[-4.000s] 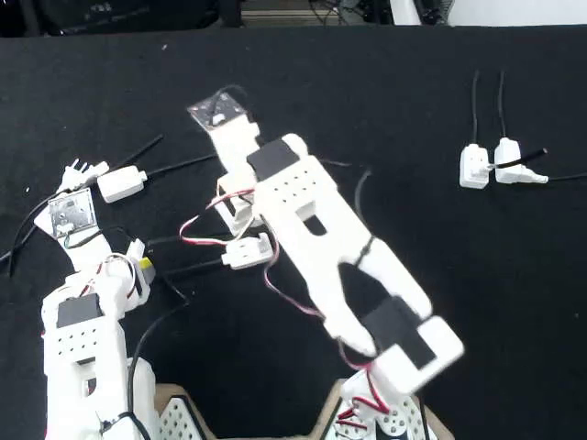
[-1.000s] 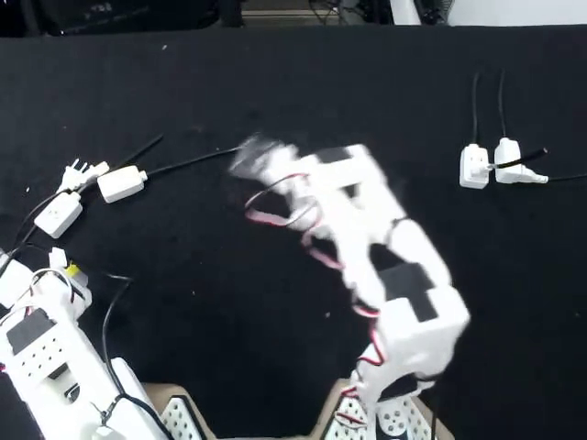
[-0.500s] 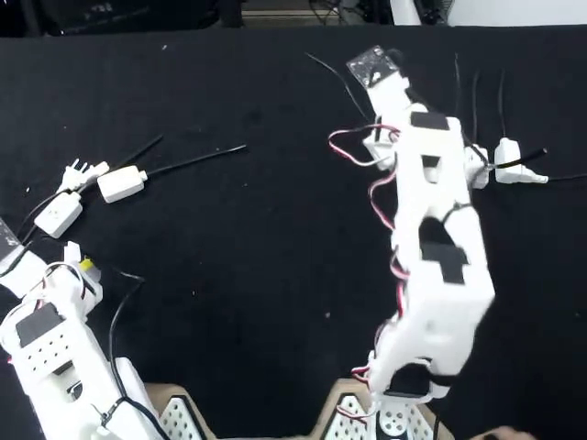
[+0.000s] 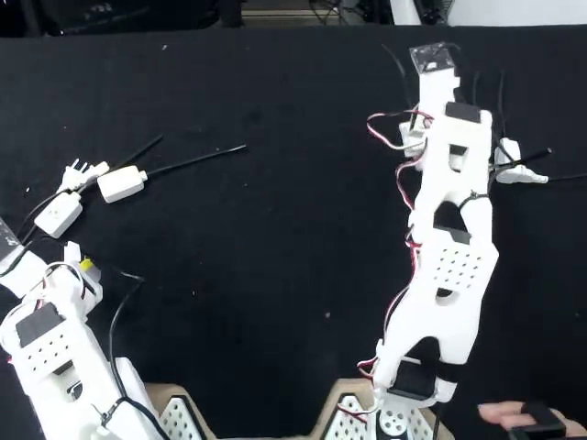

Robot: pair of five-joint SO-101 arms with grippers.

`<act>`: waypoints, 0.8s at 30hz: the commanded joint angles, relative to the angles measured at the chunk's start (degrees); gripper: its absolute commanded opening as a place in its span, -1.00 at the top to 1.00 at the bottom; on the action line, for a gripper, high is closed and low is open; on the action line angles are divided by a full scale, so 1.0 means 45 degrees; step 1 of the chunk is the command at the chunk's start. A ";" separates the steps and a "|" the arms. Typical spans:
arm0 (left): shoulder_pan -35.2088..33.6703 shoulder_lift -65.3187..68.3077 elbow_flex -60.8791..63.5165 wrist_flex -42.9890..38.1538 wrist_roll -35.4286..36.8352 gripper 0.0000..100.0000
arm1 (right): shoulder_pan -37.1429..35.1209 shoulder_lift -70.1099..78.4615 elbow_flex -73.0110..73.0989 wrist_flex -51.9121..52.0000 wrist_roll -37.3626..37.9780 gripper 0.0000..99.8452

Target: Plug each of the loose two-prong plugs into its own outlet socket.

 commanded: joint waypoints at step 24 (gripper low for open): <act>0.1553 -0.0078 -0.0479 -0.0039 0.0020 0.53 | -0.2520 -0.1788 -0.7902 0.9084 -0.1563 0.57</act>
